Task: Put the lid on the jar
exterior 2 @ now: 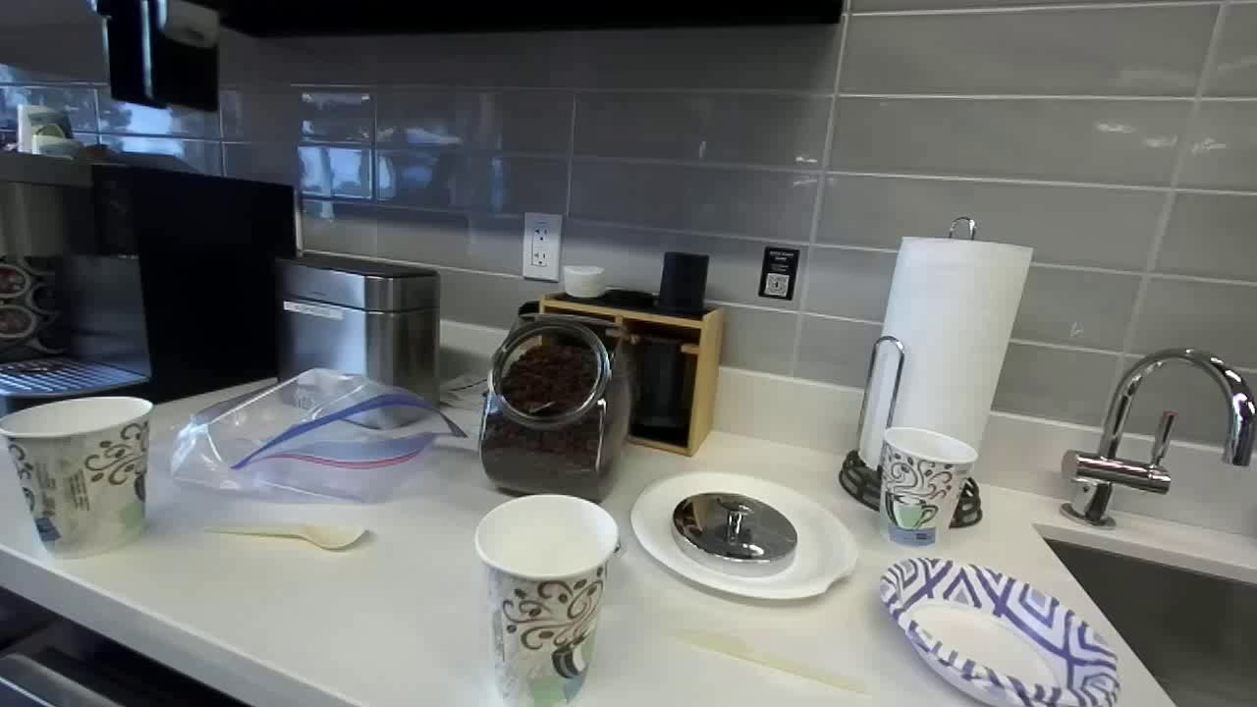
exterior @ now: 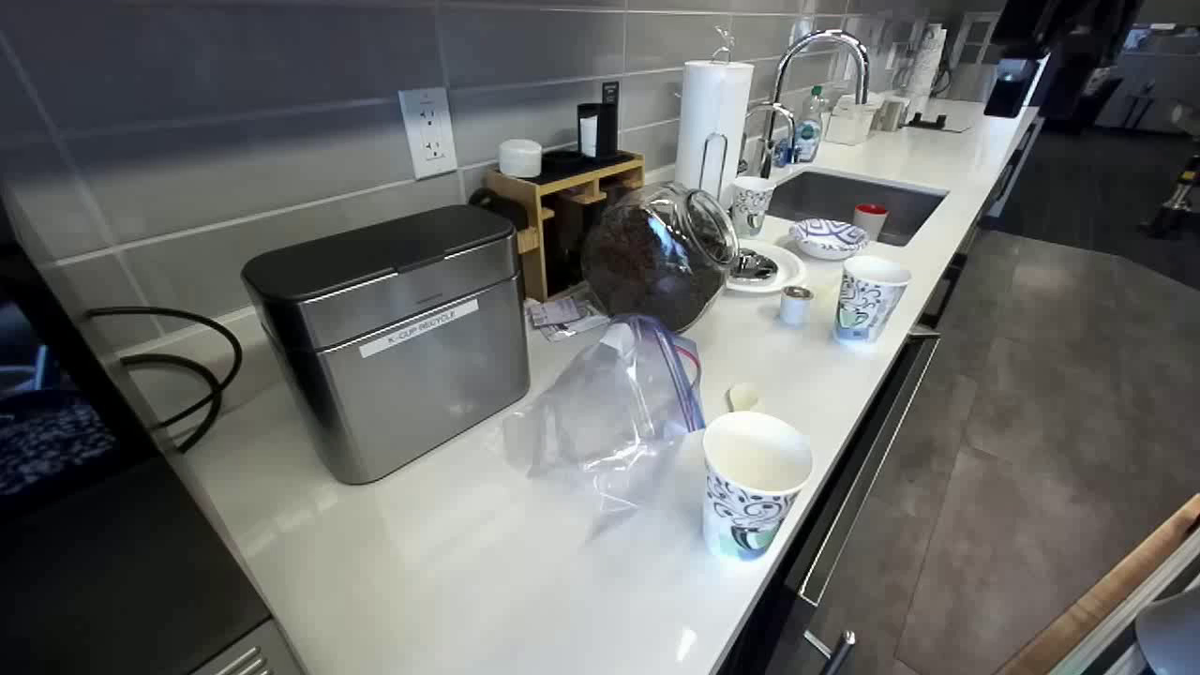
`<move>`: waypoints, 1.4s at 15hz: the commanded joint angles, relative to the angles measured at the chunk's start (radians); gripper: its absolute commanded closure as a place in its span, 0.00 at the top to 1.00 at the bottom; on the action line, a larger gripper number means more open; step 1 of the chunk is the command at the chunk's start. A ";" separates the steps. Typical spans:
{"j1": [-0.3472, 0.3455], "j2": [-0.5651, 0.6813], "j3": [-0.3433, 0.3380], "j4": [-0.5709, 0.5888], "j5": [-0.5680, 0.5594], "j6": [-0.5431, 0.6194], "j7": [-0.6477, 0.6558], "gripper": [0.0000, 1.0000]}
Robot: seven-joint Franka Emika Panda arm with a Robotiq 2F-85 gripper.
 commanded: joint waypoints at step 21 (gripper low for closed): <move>-0.153 0.370 -0.037 -0.092 -0.069 0.859 0.080 1.00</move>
